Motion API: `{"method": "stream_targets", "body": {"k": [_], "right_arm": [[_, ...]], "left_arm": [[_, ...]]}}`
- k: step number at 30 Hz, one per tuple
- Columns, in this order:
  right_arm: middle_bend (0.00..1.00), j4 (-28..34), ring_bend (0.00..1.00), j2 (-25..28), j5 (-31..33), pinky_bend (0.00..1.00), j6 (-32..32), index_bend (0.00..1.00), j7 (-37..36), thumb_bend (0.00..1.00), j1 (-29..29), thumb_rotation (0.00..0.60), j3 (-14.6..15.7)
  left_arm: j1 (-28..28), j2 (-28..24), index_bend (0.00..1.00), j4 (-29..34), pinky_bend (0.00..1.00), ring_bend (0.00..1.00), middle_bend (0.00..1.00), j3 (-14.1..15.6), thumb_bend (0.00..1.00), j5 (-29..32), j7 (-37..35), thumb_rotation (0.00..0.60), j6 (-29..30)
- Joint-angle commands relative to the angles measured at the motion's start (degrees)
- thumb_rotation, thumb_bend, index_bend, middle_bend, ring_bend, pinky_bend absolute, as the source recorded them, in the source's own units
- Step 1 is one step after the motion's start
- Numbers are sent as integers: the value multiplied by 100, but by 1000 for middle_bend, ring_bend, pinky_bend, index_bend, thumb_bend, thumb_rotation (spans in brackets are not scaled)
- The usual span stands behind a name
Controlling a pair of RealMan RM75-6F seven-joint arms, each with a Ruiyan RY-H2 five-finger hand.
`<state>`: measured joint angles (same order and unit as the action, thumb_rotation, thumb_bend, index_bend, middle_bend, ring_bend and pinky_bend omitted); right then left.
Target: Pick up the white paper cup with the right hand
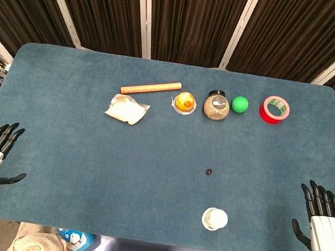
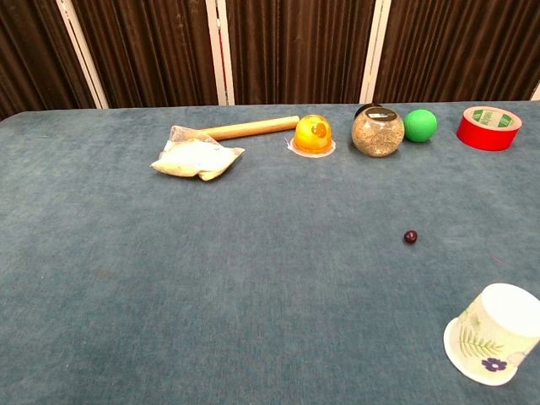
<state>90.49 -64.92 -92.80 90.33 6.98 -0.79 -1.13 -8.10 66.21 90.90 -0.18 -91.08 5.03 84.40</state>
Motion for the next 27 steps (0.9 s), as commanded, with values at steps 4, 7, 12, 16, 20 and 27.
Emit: {"method": "stream_targets", "body": {"k": [4,7,12,16,20,27], "right_arm": [[0,-9,0,5,-24,79,7,0,-5,355,-2,600,5],[0,-12,0,19,-69,80,9,0,-37,354,-5,600,28],[0,-22,0,62,-270,79,10,0,-153,355,-40,600,106],[0,-47,0,126,-590,79,-41,0,-347,353,-124,600,240],[0,-125,0,223,-1173,98,-190,0,-711,354,-339,600,478],[0,-334,43,211,-1866,198,-446,0,-1269,353,-750,600,744]], "left_arm": [[6,-1,0,4,0,0,0,3,0,-10,-6,600,12],[8,-3,0,-2,0,0,0,8,0,-27,-16,600,24],[5,9,0,-25,0,0,0,-1,0,-22,-27,600,25],[-6,9,0,-33,0,0,0,-10,0,2,-55,600,-1],[-15,9,0,-36,0,0,0,-12,0,23,-62,600,-30],[-44,49,0,-30,0,0,0,-10,0,11,42,600,-73]]}}
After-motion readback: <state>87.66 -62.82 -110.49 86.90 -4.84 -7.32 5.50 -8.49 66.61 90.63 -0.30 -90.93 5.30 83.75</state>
